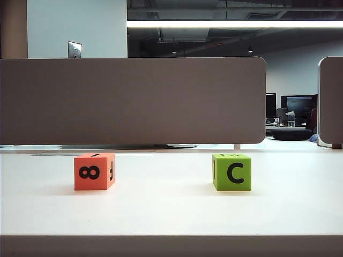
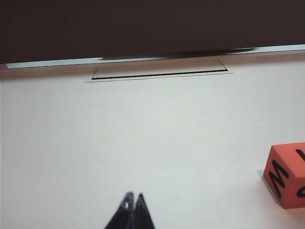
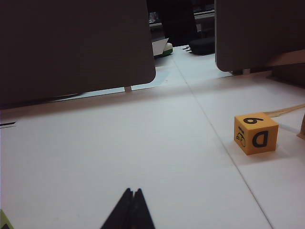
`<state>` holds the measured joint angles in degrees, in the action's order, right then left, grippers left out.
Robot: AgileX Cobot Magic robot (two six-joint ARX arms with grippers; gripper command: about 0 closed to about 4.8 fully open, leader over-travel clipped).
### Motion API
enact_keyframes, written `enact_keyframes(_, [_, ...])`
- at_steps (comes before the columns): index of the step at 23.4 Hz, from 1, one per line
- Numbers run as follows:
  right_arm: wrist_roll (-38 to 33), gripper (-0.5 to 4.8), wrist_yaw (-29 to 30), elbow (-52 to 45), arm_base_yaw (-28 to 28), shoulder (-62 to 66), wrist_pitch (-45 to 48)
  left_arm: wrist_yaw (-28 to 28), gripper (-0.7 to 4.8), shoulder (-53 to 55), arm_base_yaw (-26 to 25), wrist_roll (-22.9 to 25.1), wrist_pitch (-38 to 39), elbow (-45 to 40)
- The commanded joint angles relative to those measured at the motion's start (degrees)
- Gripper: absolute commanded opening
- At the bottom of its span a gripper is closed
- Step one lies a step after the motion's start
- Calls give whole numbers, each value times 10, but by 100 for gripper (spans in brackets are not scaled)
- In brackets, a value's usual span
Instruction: Stack the letter block on the right onto the letter block on the left.
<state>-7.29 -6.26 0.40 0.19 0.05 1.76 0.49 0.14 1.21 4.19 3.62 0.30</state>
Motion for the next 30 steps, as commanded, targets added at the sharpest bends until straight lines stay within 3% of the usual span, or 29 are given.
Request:
enact_keyframes(1, [-2, -1, -2, -3, 0, -1, 6, 4, -5, 0, 0, -1, -9, 1])
enact_keyframes(10, [-2, -1, -1, -3, 0, -1, -2, 13, -5, 0, 0, -2, -3, 2])
enact_keyframes(13, [-50, -1, 45, 22, 1, -1, 59, 38, -5, 0, 0, -35, 24, 37])
enact_keyframes(16, [-76, -1, 60, 71, 1, 0, 36, 39, -5, 0, 0, -68, 37, 84])
enact_keyframes(17, [-76, -1, 64, 117, 1, 6, -11, 54, -5, 0, 0, -77, 46, 116])
enact_keyframes(21, [-75, -2, 64, 209, 1, 42, -77, 73, -5, 8, 0, -76, 65, 181])
enact_keyframes(27, [-75, -1, 65, 332, 2, 136, -88, 73, -5, 80, 0, -59, 92, 270])
enact_keyframes(30, [-75, -1, 70, 394, 3, 193, -103, 103, -5, 135, 0, -50, 88, 313])
